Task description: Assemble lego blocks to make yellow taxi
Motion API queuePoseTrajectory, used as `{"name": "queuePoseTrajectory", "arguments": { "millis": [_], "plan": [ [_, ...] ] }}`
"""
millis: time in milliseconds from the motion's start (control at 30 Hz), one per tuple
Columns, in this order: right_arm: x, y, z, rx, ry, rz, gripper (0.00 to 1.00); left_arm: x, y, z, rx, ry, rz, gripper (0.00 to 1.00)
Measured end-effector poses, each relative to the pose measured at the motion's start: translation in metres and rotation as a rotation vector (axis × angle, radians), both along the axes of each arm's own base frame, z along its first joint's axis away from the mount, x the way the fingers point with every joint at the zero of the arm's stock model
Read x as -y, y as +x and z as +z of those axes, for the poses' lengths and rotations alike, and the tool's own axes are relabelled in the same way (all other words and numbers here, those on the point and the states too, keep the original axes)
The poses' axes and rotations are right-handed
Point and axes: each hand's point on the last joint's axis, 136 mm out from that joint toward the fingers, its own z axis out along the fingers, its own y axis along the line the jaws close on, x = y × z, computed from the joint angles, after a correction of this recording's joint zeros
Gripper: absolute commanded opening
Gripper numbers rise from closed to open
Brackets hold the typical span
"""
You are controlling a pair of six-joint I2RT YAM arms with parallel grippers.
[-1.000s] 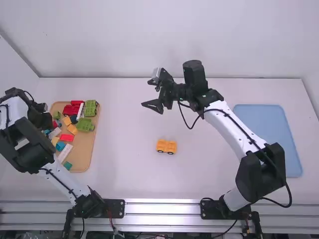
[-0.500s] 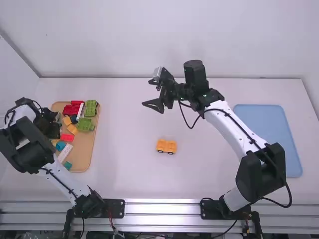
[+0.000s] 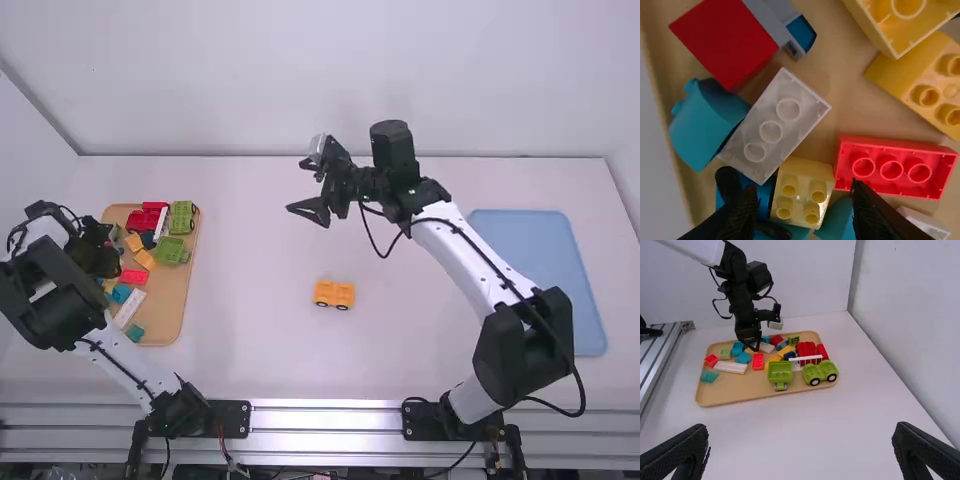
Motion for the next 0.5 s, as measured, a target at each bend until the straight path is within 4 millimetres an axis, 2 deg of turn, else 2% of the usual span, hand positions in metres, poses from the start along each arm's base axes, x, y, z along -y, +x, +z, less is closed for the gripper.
{"name": "queuePoseTrajectory", "arguments": {
  "millis": [133, 233, 500],
  "plan": [
    [0.003, 0.002, -0.001, -0.008, -0.002, -0.008, 0.98, -0.001, 0.002, -0.001, 0.010, 0.007, 0.000, 0.45],
    [0.004, 0.002, -0.001, -0.009, -0.003, -0.010, 0.98, -0.004, 0.003, -0.005, 0.020, 0.022, 0.021, 0.51],
    [0.004, 0.002, -0.001, -0.012, -0.003, -0.010, 0.98, -0.003, -0.003, -0.013, 0.004, 0.026, 0.053, 0.46]
  ]
}}
